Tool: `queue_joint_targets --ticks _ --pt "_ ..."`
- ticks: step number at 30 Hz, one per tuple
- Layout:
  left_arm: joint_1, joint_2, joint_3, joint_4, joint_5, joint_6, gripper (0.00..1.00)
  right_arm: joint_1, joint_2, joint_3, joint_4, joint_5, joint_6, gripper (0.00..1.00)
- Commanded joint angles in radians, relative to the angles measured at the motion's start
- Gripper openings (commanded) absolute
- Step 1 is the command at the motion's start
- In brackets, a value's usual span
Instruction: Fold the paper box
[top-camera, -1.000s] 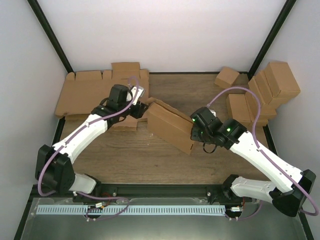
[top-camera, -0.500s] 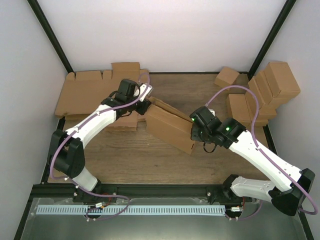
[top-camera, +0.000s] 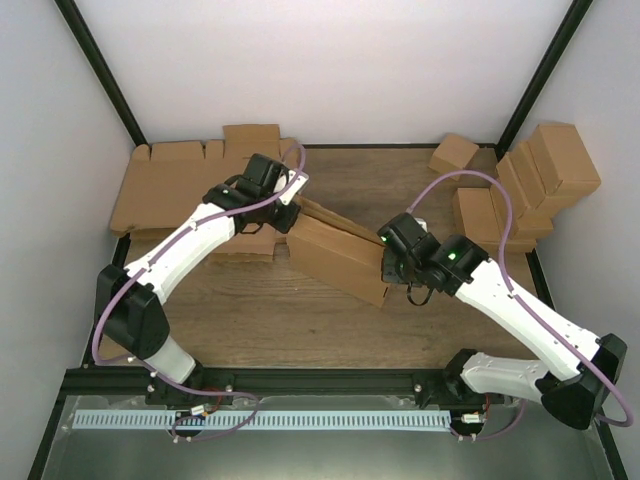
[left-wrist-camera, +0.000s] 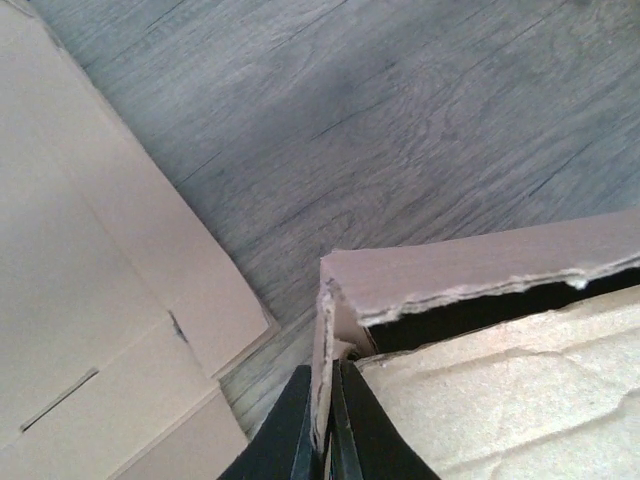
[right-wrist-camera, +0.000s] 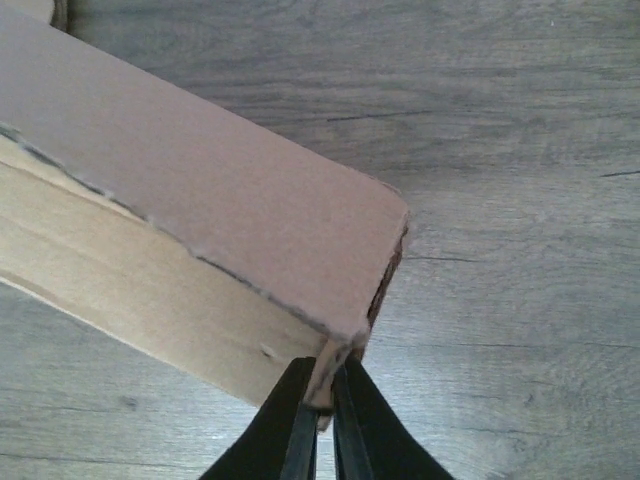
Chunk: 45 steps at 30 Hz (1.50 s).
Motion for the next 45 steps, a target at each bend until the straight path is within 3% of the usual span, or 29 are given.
queue_joint_targets --ticks 1,6,11,18,25,35,45 --pt "-0.033 -0.004 0.072 -0.112 -0.100 -0.005 0.04 -0.008 0.034 -0.009 -0.046 -0.007 -0.041 0.10" --pt "-0.036 -0.008 0.100 -0.161 -0.109 -0.022 0.04 -0.008 0.026 -0.011 -0.004 -0.030 -0.049 0.27" --pt "-0.045 0.031 0.178 -0.259 -0.123 -0.063 0.04 -0.008 0.028 -0.021 0.001 -0.019 -0.032 0.35" --pt "-0.045 0.024 0.190 -0.282 -0.083 -0.077 0.04 -0.008 0.035 -0.039 0.047 -0.045 -0.039 0.32" --pt "-0.045 0.046 0.224 -0.345 -0.059 -0.074 0.04 -0.008 0.046 -0.027 0.054 -0.036 -0.053 0.24" --pt "-0.045 0.078 0.278 -0.430 -0.045 -0.078 0.04 -0.008 0.102 -0.009 0.033 0.027 -0.077 0.22" --pt "-0.045 0.050 0.190 -0.338 -0.050 -0.102 0.04 -0.007 0.106 -0.012 0.048 0.021 -0.093 0.21"
